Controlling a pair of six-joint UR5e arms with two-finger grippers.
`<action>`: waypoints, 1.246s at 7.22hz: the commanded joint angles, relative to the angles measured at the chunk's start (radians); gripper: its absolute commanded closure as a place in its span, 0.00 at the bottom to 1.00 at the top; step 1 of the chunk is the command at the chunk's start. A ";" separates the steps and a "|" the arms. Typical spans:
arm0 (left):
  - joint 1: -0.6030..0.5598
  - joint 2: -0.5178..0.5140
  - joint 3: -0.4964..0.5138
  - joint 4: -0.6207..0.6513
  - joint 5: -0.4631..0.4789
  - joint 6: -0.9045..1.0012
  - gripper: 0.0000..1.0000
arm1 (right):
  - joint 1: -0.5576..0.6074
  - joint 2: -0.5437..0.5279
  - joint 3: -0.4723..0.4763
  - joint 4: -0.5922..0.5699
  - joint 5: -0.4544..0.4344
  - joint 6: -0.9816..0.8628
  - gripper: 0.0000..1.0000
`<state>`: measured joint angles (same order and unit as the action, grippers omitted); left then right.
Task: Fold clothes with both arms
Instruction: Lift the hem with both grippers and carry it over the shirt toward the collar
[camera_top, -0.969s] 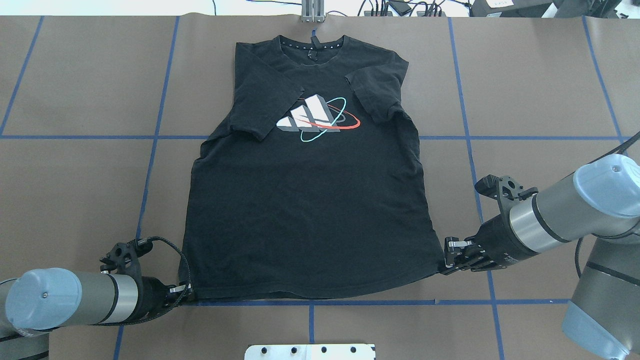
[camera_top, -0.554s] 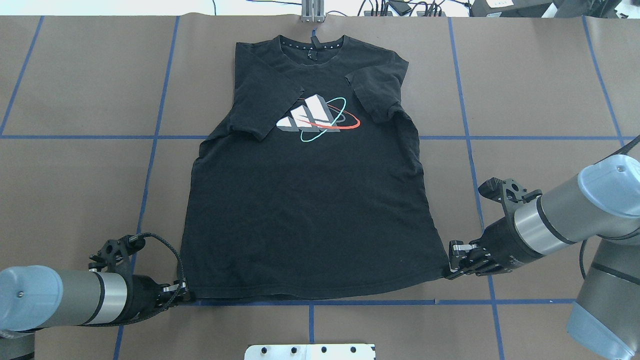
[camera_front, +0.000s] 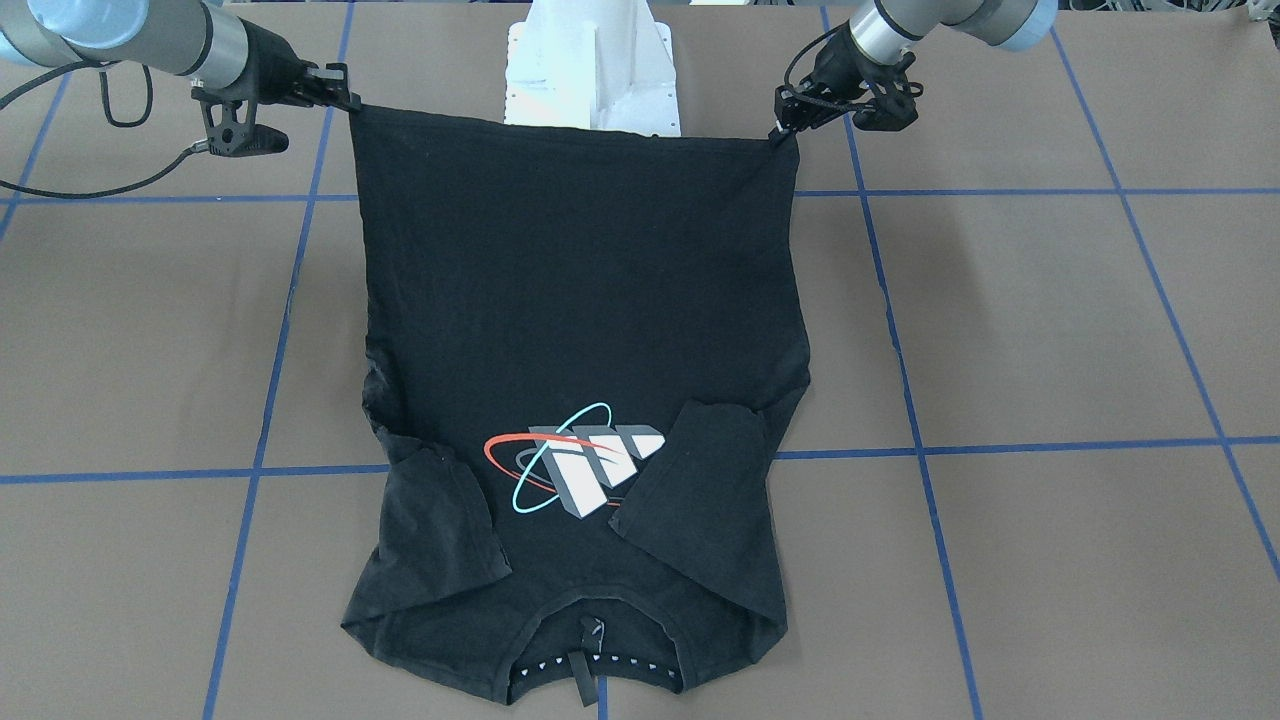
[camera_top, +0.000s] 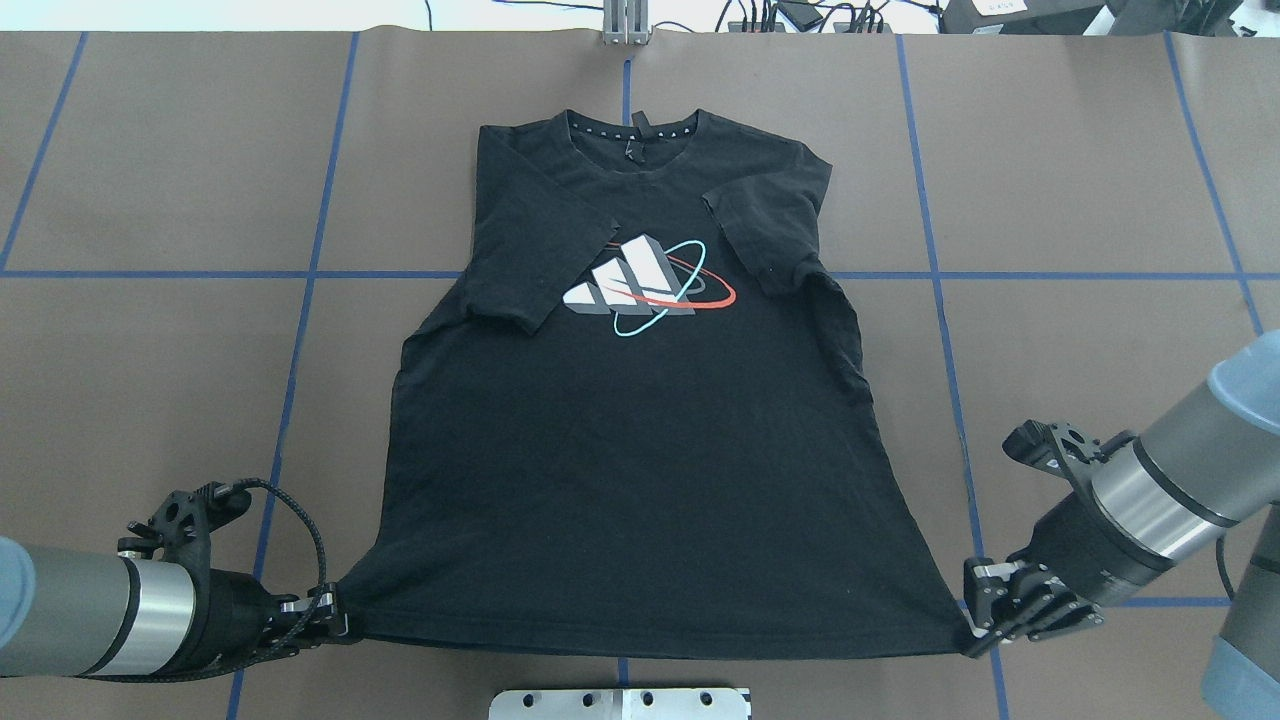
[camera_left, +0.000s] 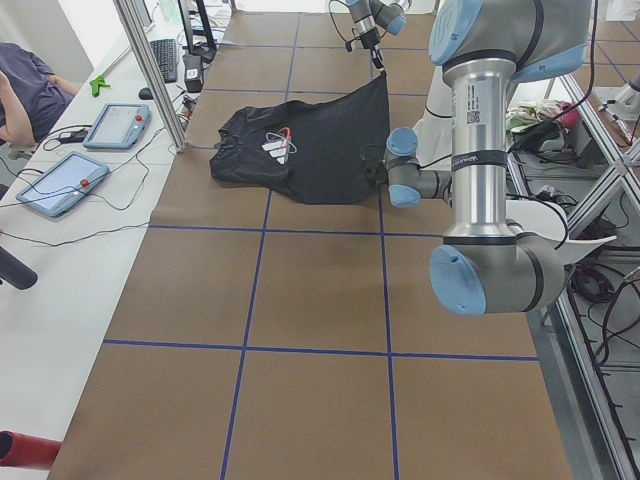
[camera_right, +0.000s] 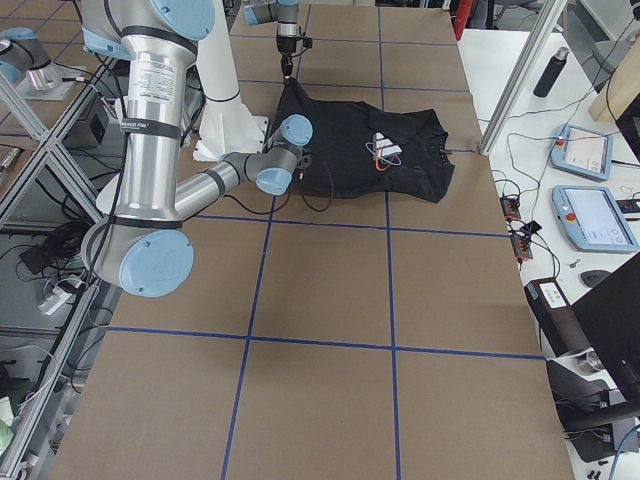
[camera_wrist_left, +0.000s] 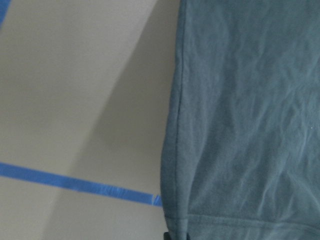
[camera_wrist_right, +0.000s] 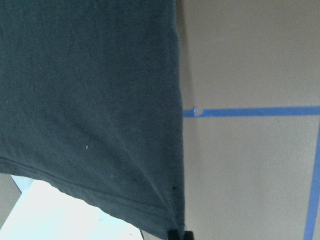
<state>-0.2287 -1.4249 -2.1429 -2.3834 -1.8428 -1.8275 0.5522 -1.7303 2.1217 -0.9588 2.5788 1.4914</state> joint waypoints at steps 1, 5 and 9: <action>0.002 0.042 -0.088 0.000 -0.152 -0.001 1.00 | -0.008 -0.087 0.046 0.000 0.125 0.003 1.00; -0.051 -0.034 -0.123 0.001 -0.222 -0.044 1.00 | 0.076 -0.039 0.046 -0.001 0.156 0.001 1.00; -0.474 -0.227 -0.008 0.001 -0.409 0.011 1.00 | 0.374 0.167 -0.098 -0.002 0.173 -0.016 1.00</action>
<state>-0.5730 -1.5764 -2.2043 -2.3822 -2.1881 -1.8434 0.8479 -1.6267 2.0835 -0.9613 2.7485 1.4830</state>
